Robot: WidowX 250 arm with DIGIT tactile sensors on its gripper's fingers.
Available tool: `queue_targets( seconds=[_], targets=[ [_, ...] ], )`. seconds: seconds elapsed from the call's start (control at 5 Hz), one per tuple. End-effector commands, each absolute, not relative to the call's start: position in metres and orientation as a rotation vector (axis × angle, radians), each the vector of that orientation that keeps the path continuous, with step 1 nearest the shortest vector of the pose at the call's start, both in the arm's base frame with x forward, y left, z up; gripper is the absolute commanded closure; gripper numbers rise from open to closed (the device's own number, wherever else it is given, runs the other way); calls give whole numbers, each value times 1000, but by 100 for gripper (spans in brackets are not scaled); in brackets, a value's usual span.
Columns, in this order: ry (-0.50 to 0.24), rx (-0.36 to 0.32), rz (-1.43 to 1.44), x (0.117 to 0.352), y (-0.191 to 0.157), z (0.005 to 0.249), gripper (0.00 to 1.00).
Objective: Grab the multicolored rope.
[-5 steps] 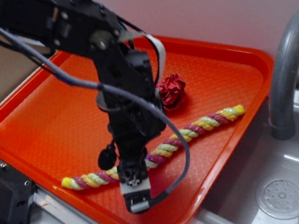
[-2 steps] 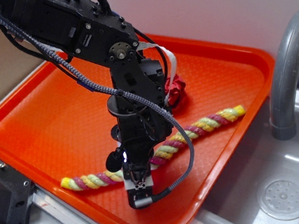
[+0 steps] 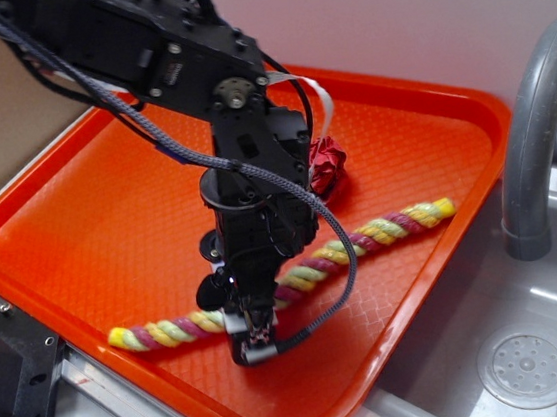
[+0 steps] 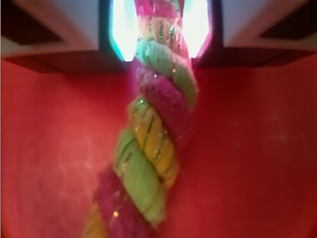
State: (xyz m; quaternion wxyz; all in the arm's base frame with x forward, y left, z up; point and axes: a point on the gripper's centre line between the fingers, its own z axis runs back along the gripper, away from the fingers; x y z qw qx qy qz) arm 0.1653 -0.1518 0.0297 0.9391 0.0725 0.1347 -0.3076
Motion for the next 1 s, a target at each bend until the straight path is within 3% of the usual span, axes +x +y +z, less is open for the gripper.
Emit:
queue_targets(
  seconds=[0.0, 0.2, 0.6, 0.8],
  targets=[
    [150, 160, -508, 197, -141, 102, 100],
    [169, 104, -308, 208, -117, 152, 100],
    [27, 58, -18, 191, -64, 237, 100],
    [-14, 8, 50, 179, -58, 243, 100]
  ],
)
